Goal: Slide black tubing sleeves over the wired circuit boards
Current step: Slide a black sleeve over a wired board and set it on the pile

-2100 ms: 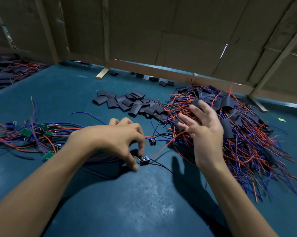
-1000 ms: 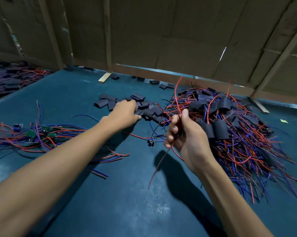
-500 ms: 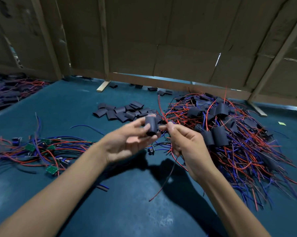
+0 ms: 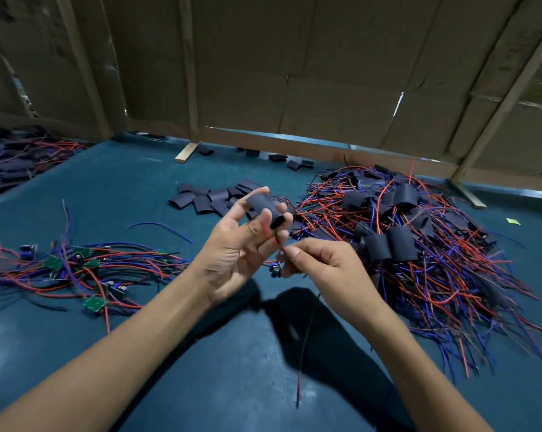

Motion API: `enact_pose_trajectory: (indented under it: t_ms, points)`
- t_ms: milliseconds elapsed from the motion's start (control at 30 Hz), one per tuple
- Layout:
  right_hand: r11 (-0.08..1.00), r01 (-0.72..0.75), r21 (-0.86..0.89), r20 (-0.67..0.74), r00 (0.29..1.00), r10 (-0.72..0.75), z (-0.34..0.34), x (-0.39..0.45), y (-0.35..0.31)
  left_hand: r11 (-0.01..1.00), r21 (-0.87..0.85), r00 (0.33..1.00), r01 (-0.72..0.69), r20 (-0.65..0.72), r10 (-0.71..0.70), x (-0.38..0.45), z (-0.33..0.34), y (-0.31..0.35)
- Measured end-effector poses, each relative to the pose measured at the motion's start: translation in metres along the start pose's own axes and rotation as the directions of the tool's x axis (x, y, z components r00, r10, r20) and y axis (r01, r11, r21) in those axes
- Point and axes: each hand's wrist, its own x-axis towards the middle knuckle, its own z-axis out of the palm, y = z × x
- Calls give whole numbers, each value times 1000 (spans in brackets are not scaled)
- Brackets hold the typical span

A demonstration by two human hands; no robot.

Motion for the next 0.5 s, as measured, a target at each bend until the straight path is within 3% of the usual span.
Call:
enact_pose_trajectory:
  t_ms: [100,200,267,367,500]
  points:
    - [994,-49,100,-12,999,50,11,0,-1,998,49,998,-41,-38,43,0,2,-4]
    - [997,61,-41,-62,996,-64,15,1,0,996,42,994,-77,-69,80,1,3,-6]
    - [993,113,-42,-92,989,-116,14,1,-1,998,2,995,-68,-79,68,2,2,-6]
    - [991,53,122,-75,996,-44,8,1,-2,994,-108,995,-28,-100,17,3,0,-3]
    - [925,-87,369,76,995,64,2,1,-3,976,-215,993,45,-98,-68,2,-1,0]
